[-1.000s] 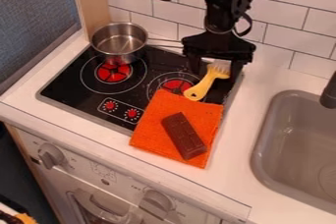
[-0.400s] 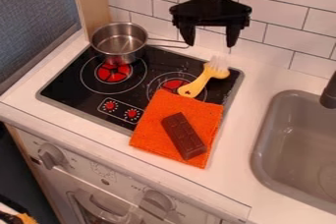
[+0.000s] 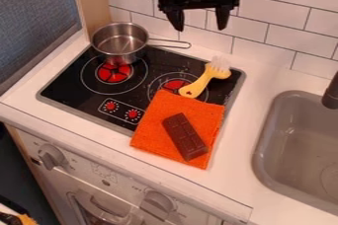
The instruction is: Moved the brush to the upper right corner of the cooker
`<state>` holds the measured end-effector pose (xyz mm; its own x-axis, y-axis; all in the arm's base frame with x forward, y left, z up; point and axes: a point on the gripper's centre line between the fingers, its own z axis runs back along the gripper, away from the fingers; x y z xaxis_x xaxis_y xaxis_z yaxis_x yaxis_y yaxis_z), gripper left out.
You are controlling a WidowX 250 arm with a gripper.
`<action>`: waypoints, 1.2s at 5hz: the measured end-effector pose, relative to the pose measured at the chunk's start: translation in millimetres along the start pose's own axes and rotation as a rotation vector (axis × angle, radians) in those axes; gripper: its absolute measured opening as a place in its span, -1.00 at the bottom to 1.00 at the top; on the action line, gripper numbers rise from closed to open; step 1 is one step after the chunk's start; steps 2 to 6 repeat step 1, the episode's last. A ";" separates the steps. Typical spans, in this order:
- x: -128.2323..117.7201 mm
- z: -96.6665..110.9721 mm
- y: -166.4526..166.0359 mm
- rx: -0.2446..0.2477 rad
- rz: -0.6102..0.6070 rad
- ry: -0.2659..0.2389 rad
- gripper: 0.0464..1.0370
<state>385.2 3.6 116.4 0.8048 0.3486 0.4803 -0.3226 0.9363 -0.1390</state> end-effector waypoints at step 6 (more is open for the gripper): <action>0.0 0.0 0.0 0.000 0.000 0.000 0.93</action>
